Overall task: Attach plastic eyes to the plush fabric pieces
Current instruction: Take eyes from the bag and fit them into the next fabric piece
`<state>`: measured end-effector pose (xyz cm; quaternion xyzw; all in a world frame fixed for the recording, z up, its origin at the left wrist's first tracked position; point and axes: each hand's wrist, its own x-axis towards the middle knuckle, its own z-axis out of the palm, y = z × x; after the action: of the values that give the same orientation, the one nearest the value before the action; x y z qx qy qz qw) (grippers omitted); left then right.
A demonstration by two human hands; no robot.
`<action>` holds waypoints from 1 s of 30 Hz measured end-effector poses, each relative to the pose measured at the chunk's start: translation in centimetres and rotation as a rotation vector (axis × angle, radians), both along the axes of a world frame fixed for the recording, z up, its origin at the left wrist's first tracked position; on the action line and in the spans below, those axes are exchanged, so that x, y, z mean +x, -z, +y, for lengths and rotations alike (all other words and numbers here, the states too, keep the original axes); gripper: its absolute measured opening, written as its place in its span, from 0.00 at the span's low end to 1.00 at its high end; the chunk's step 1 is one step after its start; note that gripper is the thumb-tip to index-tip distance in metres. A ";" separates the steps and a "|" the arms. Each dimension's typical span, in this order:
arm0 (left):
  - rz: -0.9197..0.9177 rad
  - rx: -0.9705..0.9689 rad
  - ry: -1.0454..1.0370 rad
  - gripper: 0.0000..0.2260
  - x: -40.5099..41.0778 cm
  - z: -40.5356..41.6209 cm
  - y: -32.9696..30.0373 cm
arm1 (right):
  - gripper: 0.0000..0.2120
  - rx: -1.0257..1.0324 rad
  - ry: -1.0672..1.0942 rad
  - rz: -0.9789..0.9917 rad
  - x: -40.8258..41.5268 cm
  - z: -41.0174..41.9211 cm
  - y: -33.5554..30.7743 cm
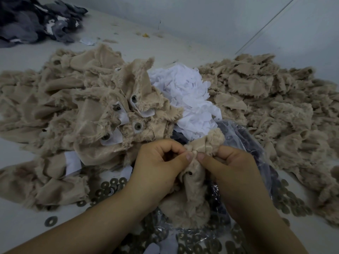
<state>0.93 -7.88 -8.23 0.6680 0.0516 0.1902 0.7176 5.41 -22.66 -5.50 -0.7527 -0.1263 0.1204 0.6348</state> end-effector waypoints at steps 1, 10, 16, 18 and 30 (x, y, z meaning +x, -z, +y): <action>0.009 -0.005 0.001 0.05 0.0 -0.1 0.0 | 0.12 0.001 -0.002 -0.002 0.1 0.0 0.1; -0.013 -0.047 0.000 0.08 -0.1 -0.2 0.0 | 0.07 0.036 0.030 0.048 0.1 0.1 0.1; -0.017 -0.055 -0.018 0.08 -0.1 -0.2 -0.1 | 0.06 0.036 0.022 0.052 0.1 0.1 0.0; -0.011 -0.047 -0.029 0.05 -0.1 -0.2 -0.2 | 0.05 0.027 0.030 0.039 0.1 0.1 -0.1; -0.032 0.046 -0.021 0.04 0.0 -0.2 -0.6 | 0.14 0.214 0.014 0.202 0.0 0.1 0.5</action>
<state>0.92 -8.04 -7.65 0.6806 0.0427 0.2095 0.7008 5.46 -22.53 -5.96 -0.6655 -0.0687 0.1770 0.7218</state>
